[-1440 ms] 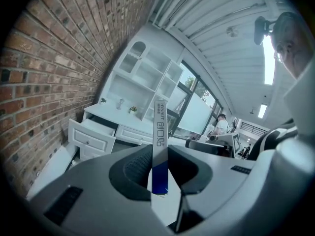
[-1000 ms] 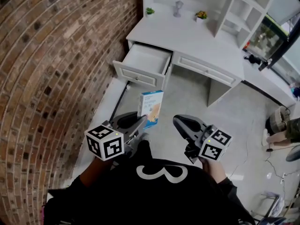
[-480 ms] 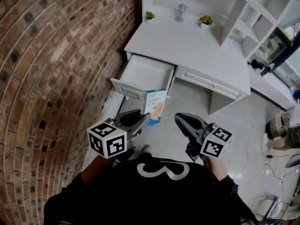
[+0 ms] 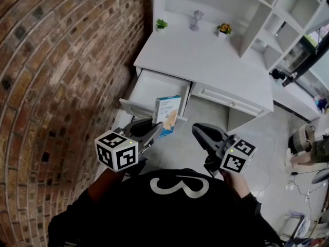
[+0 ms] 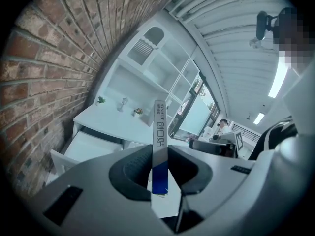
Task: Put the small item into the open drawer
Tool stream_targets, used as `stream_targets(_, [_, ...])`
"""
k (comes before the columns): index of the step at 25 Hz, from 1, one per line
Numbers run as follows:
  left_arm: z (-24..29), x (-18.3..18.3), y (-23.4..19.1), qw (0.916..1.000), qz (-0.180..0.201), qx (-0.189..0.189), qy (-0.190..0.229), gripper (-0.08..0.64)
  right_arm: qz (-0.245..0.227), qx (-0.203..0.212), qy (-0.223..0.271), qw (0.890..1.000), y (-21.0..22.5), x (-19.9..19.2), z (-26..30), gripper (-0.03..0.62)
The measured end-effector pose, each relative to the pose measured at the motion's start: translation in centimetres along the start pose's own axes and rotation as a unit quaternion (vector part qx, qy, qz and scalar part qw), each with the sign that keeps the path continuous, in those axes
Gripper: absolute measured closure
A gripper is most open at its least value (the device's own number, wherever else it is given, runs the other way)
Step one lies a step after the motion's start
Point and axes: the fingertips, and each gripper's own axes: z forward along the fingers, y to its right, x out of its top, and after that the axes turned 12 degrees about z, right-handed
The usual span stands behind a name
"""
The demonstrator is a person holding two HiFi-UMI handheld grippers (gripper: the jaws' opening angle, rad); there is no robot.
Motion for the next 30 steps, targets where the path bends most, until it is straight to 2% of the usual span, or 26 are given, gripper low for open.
stream_targets(10, [2.1,0.2,-4.3,0.9986,-0.002,0.048,-0.019,0.466,0.020,0.025,-0.007,0.999,3.2,1.4,2.3,0.581])
stream_targets(19, [6.0,1.5,-9.4,0.9933,-0.001,0.109,-0.039,0.466,0.034,0.062,-0.046,0.996,7.9,4.9,6.3,0.581])
stream_targets(23, [7.8,0.9,-12.3,0.9895,-0.012,0.133,-0.057,0.466,0.033,0.071,-0.064,0.995,9.9,6.4,7.9,0.581])
stream_targets(30, [10.8,-0.7,-15.8,0.9831,-0.026,0.152,-0.099,0.466,0.043,0.077,-0.086,0.992,13.4,7.8,10.2,0.581])
